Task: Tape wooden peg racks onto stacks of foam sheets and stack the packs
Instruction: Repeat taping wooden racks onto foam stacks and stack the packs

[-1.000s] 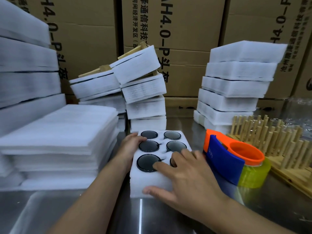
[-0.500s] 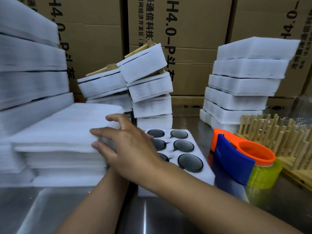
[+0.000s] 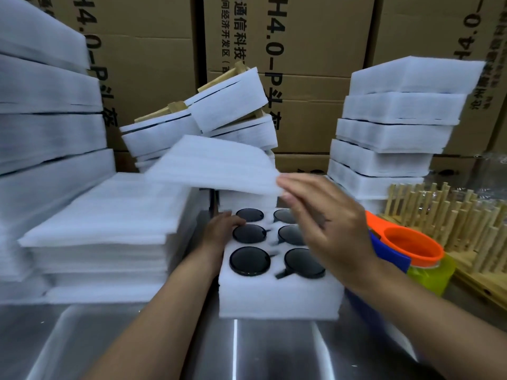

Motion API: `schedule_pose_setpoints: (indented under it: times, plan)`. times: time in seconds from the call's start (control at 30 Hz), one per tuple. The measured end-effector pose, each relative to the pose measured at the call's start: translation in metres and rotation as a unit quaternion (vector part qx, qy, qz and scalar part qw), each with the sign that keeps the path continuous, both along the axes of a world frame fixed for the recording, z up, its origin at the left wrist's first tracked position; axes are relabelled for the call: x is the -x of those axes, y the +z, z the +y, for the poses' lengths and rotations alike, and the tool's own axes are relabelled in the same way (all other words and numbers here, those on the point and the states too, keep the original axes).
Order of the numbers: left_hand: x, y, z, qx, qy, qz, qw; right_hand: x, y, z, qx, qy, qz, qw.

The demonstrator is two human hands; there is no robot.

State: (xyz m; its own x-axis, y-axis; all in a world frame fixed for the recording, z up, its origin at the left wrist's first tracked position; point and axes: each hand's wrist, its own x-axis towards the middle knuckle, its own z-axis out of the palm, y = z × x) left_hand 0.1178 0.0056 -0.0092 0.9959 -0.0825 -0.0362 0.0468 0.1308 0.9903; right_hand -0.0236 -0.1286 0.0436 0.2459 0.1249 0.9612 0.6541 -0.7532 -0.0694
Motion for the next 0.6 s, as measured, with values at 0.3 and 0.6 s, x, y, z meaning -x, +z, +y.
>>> schedule_pose_setpoints:
  times: [0.3, 0.6]
  plan:
    - [0.011, -0.002, 0.009, 0.072, -0.011, 0.009, 0.997, 0.027, -0.049, -0.080, 0.114, -0.050, -0.008, 0.992]
    - [0.014, -0.001, 0.016, 0.096, -0.025, 0.024, 0.995, 0.033, -0.056, -0.072, 0.165, -0.028, -0.001, 0.986]
